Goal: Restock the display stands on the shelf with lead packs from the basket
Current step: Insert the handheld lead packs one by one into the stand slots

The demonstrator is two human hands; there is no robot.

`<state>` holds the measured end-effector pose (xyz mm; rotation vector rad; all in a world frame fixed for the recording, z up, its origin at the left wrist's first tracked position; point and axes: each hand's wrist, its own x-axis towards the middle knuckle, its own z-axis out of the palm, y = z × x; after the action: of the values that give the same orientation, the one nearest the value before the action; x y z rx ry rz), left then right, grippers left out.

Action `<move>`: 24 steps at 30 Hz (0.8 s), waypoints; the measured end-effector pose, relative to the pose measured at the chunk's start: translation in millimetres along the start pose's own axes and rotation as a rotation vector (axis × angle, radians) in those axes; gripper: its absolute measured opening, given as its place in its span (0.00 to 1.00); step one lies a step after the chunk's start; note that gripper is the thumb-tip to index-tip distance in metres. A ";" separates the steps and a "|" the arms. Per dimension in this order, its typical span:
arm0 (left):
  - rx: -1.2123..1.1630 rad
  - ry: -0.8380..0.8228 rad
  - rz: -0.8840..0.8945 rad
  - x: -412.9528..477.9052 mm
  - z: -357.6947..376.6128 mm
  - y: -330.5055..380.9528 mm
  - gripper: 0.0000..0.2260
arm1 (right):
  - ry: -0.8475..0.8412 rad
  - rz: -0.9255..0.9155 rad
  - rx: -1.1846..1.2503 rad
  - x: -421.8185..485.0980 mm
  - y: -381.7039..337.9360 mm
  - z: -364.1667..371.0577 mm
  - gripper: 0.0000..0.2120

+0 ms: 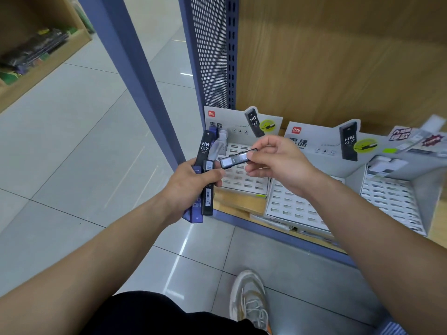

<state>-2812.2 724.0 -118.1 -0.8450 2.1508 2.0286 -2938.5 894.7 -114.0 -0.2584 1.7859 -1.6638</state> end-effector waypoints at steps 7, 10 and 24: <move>0.026 0.018 0.009 3.1 16.1 11.8 0.05 | -0.132 0.016 -0.179 -17.2 5.6 -12.9 0.10; 0.060 -0.007 0.004 4.4 24.2 15.4 0.06 | -0.206 0.063 -0.247 -21.1 3.3 -11.7 0.15; 0.091 0.077 -0.032 6.4 15.4 5.6 0.05 | -0.080 0.047 -0.158 -14.9 11.1 -18.1 0.07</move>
<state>-2824.9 736.2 -117.6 -0.9540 2.2347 1.8968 -2934.6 919.6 -120.2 -0.3457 1.8512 -1.4614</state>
